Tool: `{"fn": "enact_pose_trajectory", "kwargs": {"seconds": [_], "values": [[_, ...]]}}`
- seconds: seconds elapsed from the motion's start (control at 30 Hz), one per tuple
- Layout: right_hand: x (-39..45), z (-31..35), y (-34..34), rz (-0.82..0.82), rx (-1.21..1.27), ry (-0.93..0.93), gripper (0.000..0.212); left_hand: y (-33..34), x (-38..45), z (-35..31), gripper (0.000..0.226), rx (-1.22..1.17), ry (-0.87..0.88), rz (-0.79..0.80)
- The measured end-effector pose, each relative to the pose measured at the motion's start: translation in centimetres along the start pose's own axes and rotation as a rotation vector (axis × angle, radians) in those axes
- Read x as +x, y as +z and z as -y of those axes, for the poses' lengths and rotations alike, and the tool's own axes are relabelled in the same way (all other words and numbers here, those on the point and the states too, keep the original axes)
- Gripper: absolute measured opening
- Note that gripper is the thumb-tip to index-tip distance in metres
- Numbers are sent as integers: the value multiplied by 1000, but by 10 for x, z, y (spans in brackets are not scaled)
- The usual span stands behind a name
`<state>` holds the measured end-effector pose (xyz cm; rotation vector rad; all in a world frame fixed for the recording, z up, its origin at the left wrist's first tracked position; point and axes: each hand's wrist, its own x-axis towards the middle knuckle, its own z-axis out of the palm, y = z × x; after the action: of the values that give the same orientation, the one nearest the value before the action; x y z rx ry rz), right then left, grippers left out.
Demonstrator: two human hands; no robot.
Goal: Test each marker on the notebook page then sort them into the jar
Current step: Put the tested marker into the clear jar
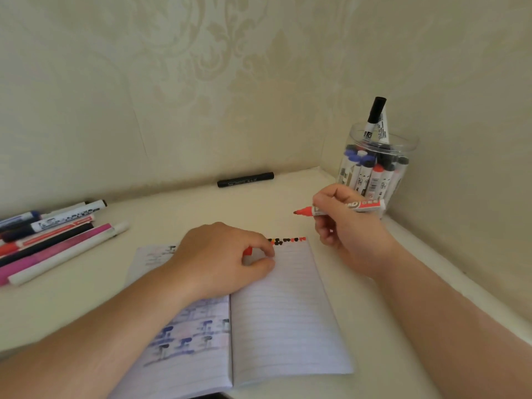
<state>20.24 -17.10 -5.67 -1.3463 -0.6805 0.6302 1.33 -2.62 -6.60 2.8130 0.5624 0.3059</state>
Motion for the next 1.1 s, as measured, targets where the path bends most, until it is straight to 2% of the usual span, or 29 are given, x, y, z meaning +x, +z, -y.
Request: {"fn": "enact_pose_trajectory", "kwargs": {"seconds": [0.17, 0.4, 0.87, 1.1], "values": [[0, -8, 10, -18, -225, -4, 26, 0, 0, -3, 37, 77, 27, 96], [3, -15, 18, -108, -460, -12, 26, 3, 2, -6, 42, 101, 49, 59], [6, -17, 23, -156, -575, -3, 23, 5, 3, -5, 42, 89, 22, 60], [5, -15, 22, -134, -510, 25, 26, 4, 2, -5, 42, 91, 17, 70]]}}
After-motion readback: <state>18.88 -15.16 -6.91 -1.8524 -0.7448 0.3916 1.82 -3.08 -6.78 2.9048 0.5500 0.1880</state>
